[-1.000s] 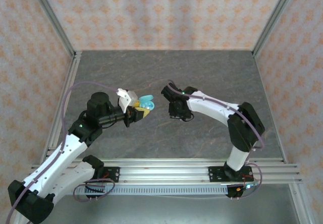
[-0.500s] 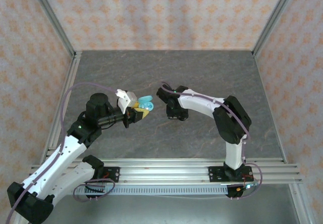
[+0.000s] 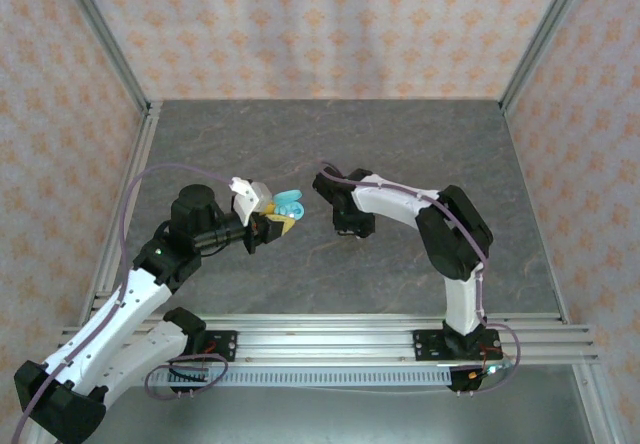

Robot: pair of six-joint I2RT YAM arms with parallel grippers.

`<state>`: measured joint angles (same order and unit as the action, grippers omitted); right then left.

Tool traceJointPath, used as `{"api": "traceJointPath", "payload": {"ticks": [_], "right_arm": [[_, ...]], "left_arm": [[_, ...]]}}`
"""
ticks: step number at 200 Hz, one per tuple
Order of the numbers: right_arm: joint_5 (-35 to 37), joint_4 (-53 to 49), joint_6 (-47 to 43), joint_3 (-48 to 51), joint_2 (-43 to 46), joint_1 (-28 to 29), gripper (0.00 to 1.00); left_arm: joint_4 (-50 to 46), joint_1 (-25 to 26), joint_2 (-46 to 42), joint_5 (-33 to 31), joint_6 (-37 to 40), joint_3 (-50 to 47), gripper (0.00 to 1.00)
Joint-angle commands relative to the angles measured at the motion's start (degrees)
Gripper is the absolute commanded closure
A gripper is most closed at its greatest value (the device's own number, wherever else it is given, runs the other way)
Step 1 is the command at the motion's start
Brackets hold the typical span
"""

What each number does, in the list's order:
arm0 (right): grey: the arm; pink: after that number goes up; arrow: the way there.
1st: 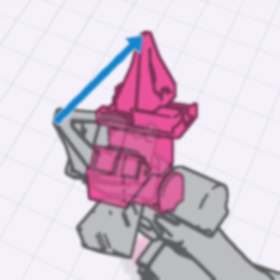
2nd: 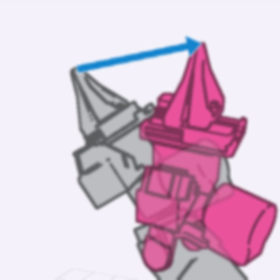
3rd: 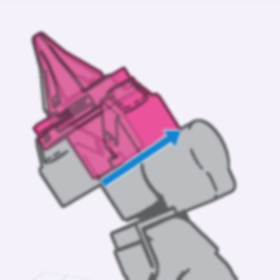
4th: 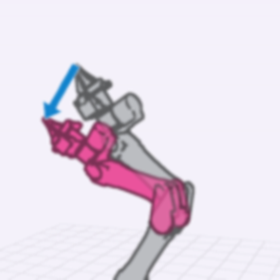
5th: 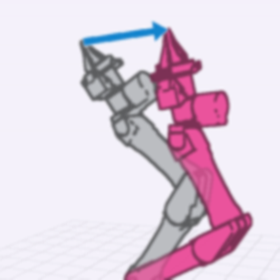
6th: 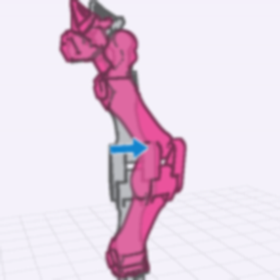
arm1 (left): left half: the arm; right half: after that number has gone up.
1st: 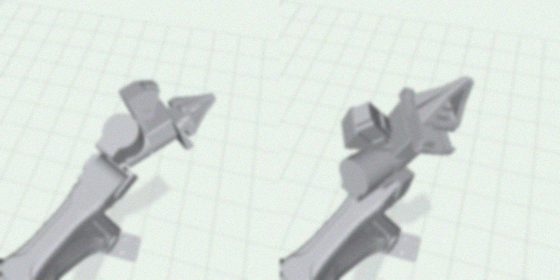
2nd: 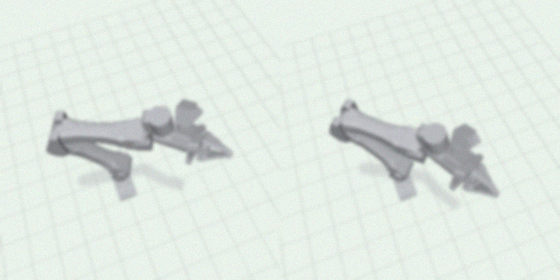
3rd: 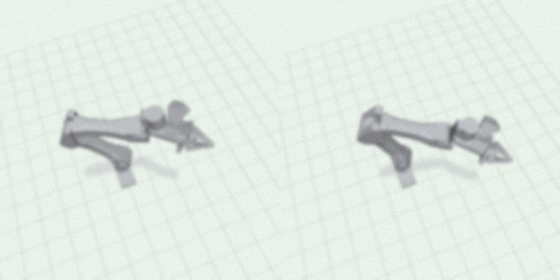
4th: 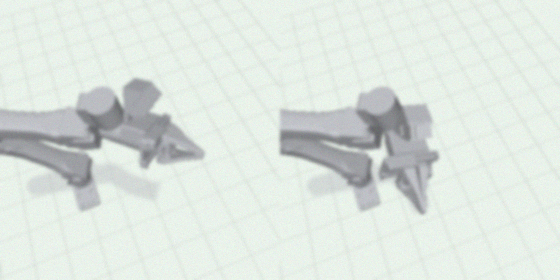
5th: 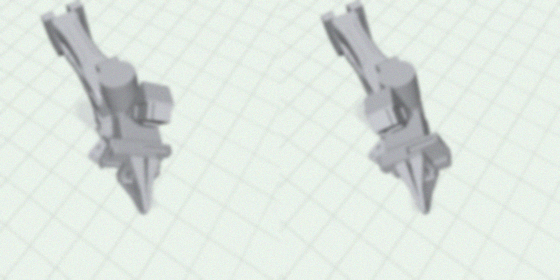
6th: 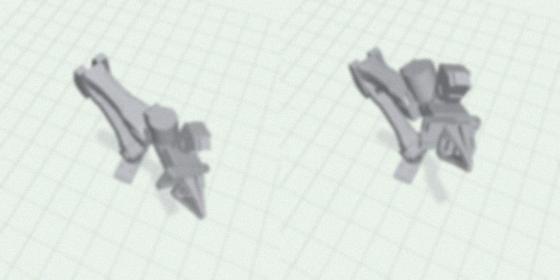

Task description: Insert the wireless bluetooth earbuds into the charging case

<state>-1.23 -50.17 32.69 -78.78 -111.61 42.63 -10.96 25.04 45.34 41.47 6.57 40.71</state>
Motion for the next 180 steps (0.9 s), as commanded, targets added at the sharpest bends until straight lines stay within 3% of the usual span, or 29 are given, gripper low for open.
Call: {"api": "traceJointPath", "payload": {"ticks": [1,71,140,180], "right_arm": [[2.05,-1.47,-0.95,-1.39,-1.22,-0.44,0.72],[1.85,-1.42,-2.02,-2.82,-3.39,-0.61,0.73],[1.60,-1.75,-3.42,-1.10,-1.84,-1.23,0.87],[1.42,-2.73,-4.04,-1.23,2.48,-1.41,0.90]], "left_arm": [[0.06,0.36,-1.13,-0.30,1.34,-0.30,0.87],[-0.64,0.36,-1.13,-0.34,1.87,-0.02,0.87],[-0.64,0.36,-1.05,-0.42,1.95,0.14,0.87],[-0.74,0.36,-1.05,-0.34,1.77,0.32,0.87]]}}
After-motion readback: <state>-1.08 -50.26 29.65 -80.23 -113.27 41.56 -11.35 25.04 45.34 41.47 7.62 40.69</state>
